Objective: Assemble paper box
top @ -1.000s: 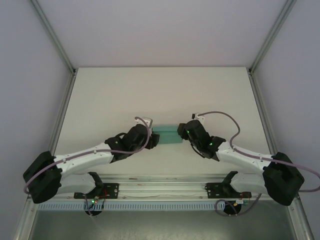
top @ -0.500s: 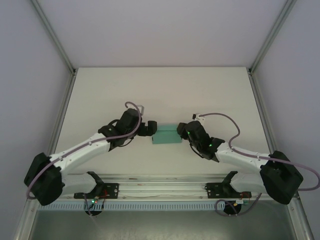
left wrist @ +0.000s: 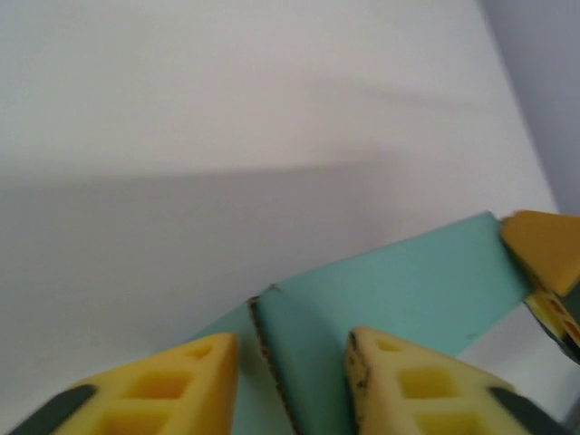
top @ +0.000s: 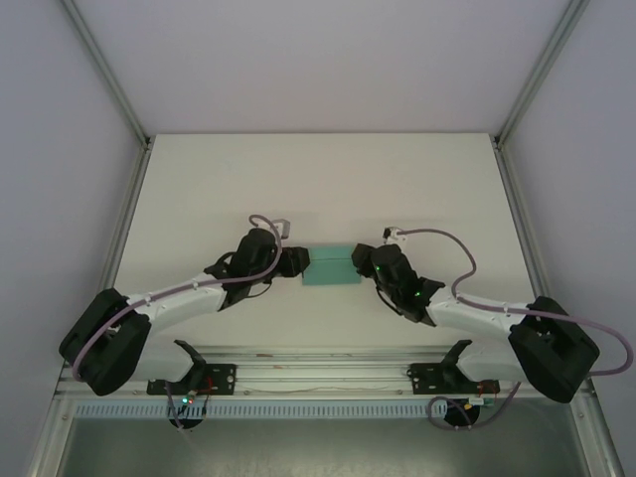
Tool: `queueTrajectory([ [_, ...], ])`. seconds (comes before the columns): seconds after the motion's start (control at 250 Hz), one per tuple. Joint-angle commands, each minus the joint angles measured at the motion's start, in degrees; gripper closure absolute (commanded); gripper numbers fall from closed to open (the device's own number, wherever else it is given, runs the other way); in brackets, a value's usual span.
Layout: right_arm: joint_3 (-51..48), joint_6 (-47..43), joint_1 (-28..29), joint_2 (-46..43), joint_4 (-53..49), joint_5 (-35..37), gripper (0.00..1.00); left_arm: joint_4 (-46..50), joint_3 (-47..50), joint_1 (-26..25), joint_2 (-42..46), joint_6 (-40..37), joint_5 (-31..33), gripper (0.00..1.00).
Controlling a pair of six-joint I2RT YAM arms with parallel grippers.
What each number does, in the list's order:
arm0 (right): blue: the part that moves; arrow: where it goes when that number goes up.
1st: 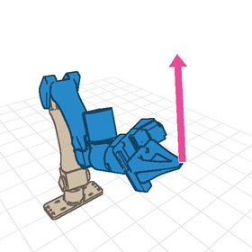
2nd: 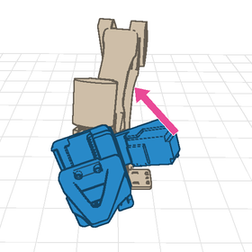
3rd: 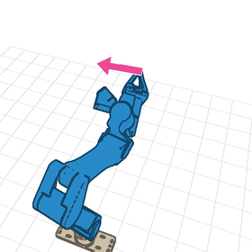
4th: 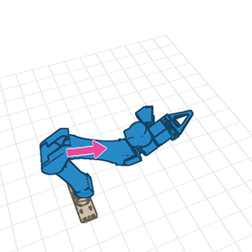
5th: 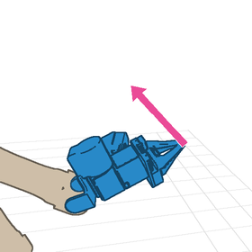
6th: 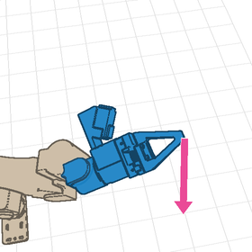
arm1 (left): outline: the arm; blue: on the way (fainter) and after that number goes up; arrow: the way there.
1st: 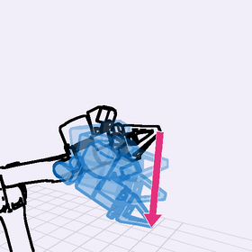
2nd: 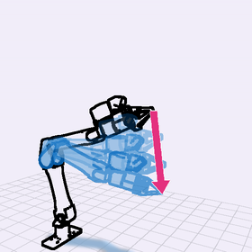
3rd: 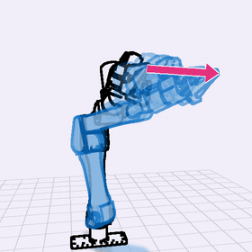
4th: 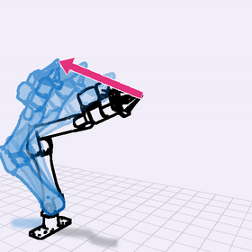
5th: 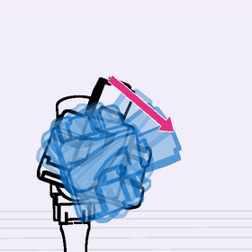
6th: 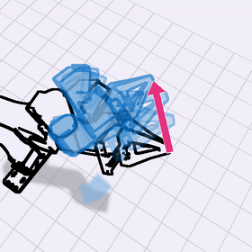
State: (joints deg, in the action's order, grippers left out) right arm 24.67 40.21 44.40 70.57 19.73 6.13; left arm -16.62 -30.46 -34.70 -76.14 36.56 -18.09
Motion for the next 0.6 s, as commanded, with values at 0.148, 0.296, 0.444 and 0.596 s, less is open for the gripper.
queueTrajectory([
  [0.148,-9.61,-2.5,0.39,2.06,-5.66,-5.5,0.88,-4.5,9.09,0.33,-8.05,1.94,-6.09,1.0],
  [0.296,-8.6,-3.56,0.33,0.77,-6.37,-6.13,0.92,-4.97,8.46,0.27,-7.48,0.9,-7.4,1.0],
  [0.444,-4.44,-4.83,0.38,-1.79,-9.98,-7.27,0.89,4.43,2.61,0.25,-3.55,-2.27,-5.06,0.86],
  [0.596,3.6,-6.72,0.34,-4.29,-18.85,-5.85,0.76,15.69,-5.78,0.33,-0.24,-4.64,1.63,0.54],
])
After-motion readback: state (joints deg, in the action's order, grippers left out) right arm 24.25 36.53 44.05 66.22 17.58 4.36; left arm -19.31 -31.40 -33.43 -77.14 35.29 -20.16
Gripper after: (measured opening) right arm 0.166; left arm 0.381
